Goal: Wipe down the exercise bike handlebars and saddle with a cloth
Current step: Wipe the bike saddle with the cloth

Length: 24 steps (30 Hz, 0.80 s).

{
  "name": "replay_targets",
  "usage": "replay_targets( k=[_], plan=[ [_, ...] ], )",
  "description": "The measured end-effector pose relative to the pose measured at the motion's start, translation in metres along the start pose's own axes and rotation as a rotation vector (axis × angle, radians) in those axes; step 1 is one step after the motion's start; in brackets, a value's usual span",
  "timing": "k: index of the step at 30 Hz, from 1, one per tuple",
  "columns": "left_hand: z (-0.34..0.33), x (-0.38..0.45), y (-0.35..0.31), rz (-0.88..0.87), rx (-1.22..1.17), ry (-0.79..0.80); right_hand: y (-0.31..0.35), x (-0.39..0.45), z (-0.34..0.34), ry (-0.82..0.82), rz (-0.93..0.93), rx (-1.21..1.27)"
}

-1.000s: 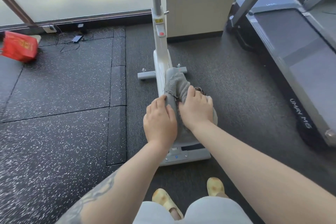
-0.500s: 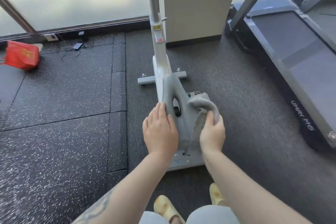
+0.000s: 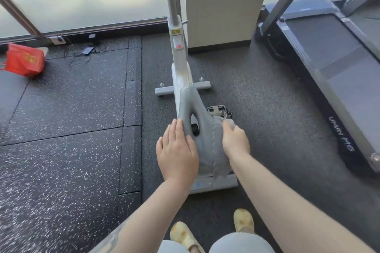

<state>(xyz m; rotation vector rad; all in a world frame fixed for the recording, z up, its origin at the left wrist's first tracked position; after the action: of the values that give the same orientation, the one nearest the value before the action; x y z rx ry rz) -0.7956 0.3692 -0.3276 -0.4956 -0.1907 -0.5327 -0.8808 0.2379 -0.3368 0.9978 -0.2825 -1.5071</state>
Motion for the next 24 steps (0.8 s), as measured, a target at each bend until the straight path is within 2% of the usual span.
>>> replay_targets(
  k=[2, 3, 7, 8, 9, 12, 15, 21, 24],
  plan=[
    [0.001, 0.0, -0.002, 0.01, 0.009, -0.001, -0.01, -0.017, 0.004, -0.081, 0.054, 0.043],
    [0.001, -0.001, -0.004, 0.027, 0.01, -0.001, -0.01, -0.014, 0.004, -0.069, 0.028, 0.069],
    [0.003, -0.001, -0.006, 0.126, -0.032, -0.007, -0.001, 0.021, -0.005, 0.269, -0.26, 0.327],
    [0.004, 0.0, -0.005, 0.158, -0.071, -0.031, -0.002, 0.021, -0.004, 0.316, -0.276, 0.372],
    [0.006, 0.0, -0.005, 0.194, -0.122, -0.064, -0.008, 0.017, -0.003, 0.311, -0.243, 0.392],
    [0.011, -0.001, -0.001, 0.298, -0.24, -0.184, -0.03, -0.03, 0.004, 0.1, -0.062, 0.438],
    [0.01, -0.008, 0.003, 0.466, -0.313, -0.276, -0.035, -0.047, 0.003, -0.008, 0.145, 0.331],
    [0.004, -0.012, 0.01, 0.848, -0.339, -0.282, -0.015, -0.019, 0.007, 0.085, 0.521, -0.024],
    [0.004, -0.011, 0.016, 0.997, -0.379, -0.289, 0.009, 0.001, 0.0, 0.166, 0.612, -0.235]
  ],
)
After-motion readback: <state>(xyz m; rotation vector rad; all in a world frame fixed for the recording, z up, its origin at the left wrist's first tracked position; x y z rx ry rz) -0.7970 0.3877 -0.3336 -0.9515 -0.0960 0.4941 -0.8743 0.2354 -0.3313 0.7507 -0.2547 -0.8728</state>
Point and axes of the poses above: each hand's wrist, its own x-axis towards the middle knuckle, its own z-axis out of the back of the hand, y = z × x, the point moved 4 cm from there along x, towards the middle knuckle, and after that the axes turned 10 degrees about -y, right-handed, at the moved point
